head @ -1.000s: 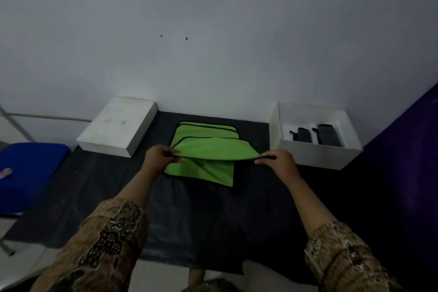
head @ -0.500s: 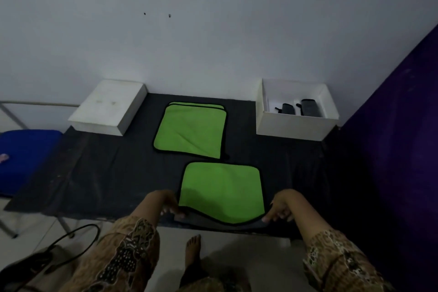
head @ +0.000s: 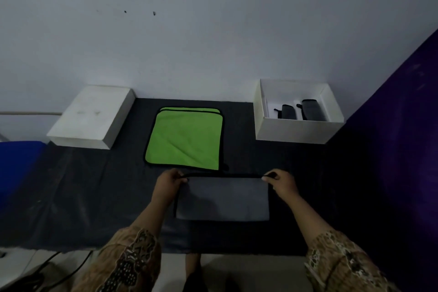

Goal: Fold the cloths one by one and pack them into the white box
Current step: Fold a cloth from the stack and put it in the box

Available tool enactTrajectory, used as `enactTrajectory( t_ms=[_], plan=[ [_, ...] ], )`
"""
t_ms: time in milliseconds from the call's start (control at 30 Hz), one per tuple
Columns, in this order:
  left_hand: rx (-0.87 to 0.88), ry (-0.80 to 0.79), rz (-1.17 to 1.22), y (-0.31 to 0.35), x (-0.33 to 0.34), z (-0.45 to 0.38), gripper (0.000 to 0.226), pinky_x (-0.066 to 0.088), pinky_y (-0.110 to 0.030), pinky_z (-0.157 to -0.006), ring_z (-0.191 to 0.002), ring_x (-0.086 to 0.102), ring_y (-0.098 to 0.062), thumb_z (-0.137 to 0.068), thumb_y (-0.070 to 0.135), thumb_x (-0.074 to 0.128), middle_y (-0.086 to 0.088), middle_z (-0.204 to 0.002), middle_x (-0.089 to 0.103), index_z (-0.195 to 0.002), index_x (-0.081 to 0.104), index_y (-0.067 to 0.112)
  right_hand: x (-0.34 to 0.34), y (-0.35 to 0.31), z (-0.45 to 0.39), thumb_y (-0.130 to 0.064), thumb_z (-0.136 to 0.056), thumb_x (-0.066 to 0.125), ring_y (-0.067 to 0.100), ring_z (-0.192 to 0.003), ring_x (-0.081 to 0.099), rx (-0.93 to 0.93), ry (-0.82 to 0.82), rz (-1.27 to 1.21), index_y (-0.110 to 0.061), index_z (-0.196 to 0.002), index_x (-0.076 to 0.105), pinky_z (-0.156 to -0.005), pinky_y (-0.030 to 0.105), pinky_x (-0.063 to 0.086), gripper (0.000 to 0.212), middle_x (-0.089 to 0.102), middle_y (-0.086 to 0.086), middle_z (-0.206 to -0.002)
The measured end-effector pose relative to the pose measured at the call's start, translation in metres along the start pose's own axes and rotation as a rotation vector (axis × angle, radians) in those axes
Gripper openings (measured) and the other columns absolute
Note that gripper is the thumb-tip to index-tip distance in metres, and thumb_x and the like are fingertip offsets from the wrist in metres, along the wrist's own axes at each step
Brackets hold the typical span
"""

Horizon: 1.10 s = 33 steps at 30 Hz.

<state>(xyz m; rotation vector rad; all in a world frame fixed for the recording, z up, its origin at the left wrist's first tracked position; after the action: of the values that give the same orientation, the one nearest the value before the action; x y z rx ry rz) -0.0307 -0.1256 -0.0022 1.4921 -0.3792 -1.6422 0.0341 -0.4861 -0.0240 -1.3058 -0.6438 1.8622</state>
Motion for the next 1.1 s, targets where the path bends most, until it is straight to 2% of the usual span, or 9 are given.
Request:
enactTrajectory(
  t_ms=[167,267,400,500,667,767,867,967,1100],
  plan=[
    [-0.033,-0.014,-0.042,-0.023,0.017,-0.034,0.016,0.044,-0.031,-0.071,-0.088,0.064,-0.034,-0.073,0.010,0.074,-0.020,-0.090,0.069,-0.085,0.065,0.003,0.013,0.014,-0.028,-0.024,-0.078,0.073,0.026,-0.089,0.066,0.077,0.008,0.013,-0.022,-0.082,0.070,-0.077,0.035,0.052,0.006,0.070,0.004,-0.089],
    [-0.034,0.099,-0.202,-0.033,0.020,-0.037,0.038,0.046,-0.044,-0.085,-0.099,0.053,-0.040,-0.074,0.014,0.073,-0.024,-0.107,0.057,-0.107,0.059,0.002,0.012,0.016,-0.027,-0.027,-0.078,0.072,0.029,-0.103,0.058,0.097,0.177,0.165,-0.019,-0.110,0.063,-0.088,0.038,0.050,0.034,0.060,0.011,-0.112],
    [0.239,0.251,-0.364,-0.015,0.042,-0.009,0.042,0.040,-0.041,-0.092,-0.104,0.051,-0.035,-0.088,0.035,0.046,-0.019,-0.117,0.057,-0.120,0.054,0.007,0.039,-0.001,0.002,-0.036,-0.079,0.057,0.030,-0.116,0.051,-0.169,0.423,0.384,-0.020,-0.120,0.056,-0.095,0.044,0.042,0.044,0.052,0.011,-0.128],
    [0.461,0.049,-0.460,-0.010,0.094,0.014,0.052,0.028,-0.035,-0.106,-0.129,0.038,-0.025,-0.094,0.044,0.030,-0.015,-0.137,0.052,-0.135,0.046,0.017,0.103,-0.009,0.023,-0.043,-0.085,0.048,0.022,-0.132,0.040,-0.430,0.225,0.574,-0.027,-0.135,0.048,-0.107,0.040,0.029,0.053,0.045,0.007,-0.145],
    [0.292,-0.118,-0.631,-0.049,0.117,0.030,0.066,0.002,-0.036,-0.117,-0.148,-0.006,-0.019,-0.091,0.061,0.019,-0.013,-0.155,0.023,-0.147,0.027,0.026,0.140,0.016,0.042,-0.050,-0.096,0.025,0.016,-0.144,0.026,-0.409,0.067,0.796,-0.037,-0.148,0.020,-0.112,0.046,0.015,0.054,0.024,-0.001,-0.157],
    [0.234,-0.133,-0.639,-0.051,0.111,0.029,0.073,0.000,-0.033,-0.116,-0.144,0.010,-0.029,-0.089,0.066,0.015,-0.022,-0.153,0.024,-0.147,0.026,0.024,0.109,0.036,0.040,-0.051,-0.097,0.015,0.019,-0.142,0.030,-0.254,0.146,0.822,-0.033,-0.147,0.026,-0.111,0.051,0.019,0.055,0.029,0.002,-0.155],
    [0.219,-0.035,-0.597,-0.039,0.108,0.028,0.072,0.000,-0.033,-0.116,-0.142,0.014,-0.032,-0.090,0.064,0.011,-0.023,-0.153,0.025,-0.146,0.028,0.023,0.072,0.050,0.042,-0.053,-0.088,0.048,0.030,-0.132,0.039,-0.040,0.255,0.681,-0.024,-0.142,0.039,-0.101,0.053,0.037,0.062,0.039,0.010,-0.149],
    [0.142,-0.038,-0.472,-0.030,0.109,0.027,0.069,0.025,-0.043,-0.114,-0.134,0.037,-0.040,-0.091,0.059,0.013,-0.020,-0.145,0.041,-0.138,0.042,0.018,0.050,0.054,0.049,-0.045,-0.077,0.069,0.036,-0.112,0.050,0.129,0.324,0.407,-0.016,-0.129,0.046,-0.088,0.048,0.045,0.064,0.047,0.016,-0.129],
    [0.226,-0.202,-0.522,-0.022,0.137,0.036,0.051,0.045,-0.042,-0.088,-0.098,0.060,-0.040,-0.096,0.054,0.013,-0.019,-0.117,0.062,-0.132,0.035,0.025,0.056,0.050,0.054,-0.025,-0.072,0.079,0.022,-0.104,0.048,0.121,0.183,0.079,-0.009,-0.118,0.043,-0.090,0.036,0.047,0.060,0.044,0.012,-0.119]
  ],
)
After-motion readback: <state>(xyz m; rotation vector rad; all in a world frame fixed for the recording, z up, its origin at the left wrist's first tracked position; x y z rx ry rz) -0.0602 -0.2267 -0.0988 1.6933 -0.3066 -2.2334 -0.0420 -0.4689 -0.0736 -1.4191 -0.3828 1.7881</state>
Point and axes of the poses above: each hand's wrist, its own z-axis away from the middle knuckle, its own x-axis out of the palm, y = z × x, the point moved 7 cm from there along -z, towards the middle knuckle
